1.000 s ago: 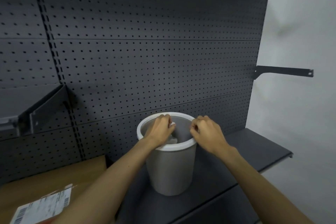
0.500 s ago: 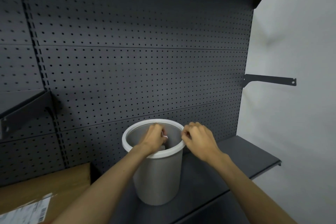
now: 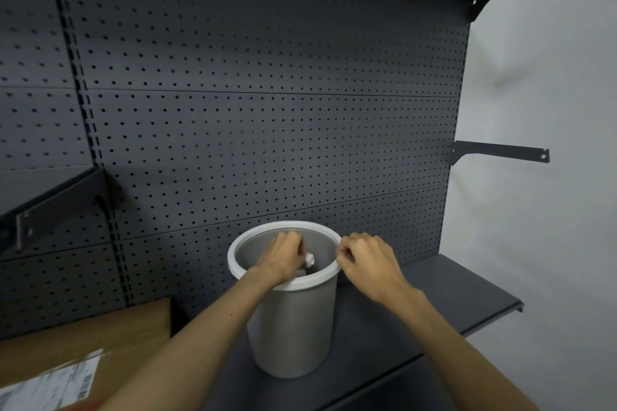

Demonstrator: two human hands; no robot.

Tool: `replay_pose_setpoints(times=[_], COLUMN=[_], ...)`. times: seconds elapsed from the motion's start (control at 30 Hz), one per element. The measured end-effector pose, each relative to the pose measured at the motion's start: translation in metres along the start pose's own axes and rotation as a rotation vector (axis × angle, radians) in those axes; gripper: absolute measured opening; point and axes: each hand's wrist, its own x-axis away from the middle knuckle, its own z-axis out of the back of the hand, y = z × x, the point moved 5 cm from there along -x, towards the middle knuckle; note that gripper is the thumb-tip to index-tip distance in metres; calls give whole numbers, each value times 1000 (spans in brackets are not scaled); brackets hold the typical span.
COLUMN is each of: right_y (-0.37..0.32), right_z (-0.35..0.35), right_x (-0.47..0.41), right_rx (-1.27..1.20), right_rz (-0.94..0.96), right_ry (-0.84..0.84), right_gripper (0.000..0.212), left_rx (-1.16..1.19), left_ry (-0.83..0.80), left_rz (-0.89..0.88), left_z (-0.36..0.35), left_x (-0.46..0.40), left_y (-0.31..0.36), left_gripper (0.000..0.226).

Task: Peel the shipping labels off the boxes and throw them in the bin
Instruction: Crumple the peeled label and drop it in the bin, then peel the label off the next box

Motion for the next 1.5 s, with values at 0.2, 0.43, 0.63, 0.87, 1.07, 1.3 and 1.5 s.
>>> replay_pose_setpoints(times=[0.2, 0.43, 0.63, 0.87, 1.07, 1.3, 1.5], right_y=[1, -61, -174, -324, -472, -641, -754], right_z=[-3, -21, -51, -82, -87, -71, -61], right_x=[3, -13, -13, 17, 66, 128, 180], right_rx=[0, -176, -303, -443, -546, -572, -592], right_rz=[7, 131, 303, 519, 674, 812, 846], right_ry=[-7, 15, -14, -107, -172, -201, -223], right_gripper=[21, 21, 23, 28, 26, 31, 33], left_rx=[-50, -188, -320, -454, -550, -659, -752], left_ry=[11, 272, 384, 420, 409, 447, 440], left_rz=[-12, -67, 42, 305, 497, 689, 765], left_z=[4, 59, 115, 181, 243, 329, 383], left_x=[6, 59, 147, 286, 422, 595, 706], left_y=[1, -25, -103, -205, -272, -344, -390], left_gripper=[11, 21, 27, 34, 32, 34, 37])
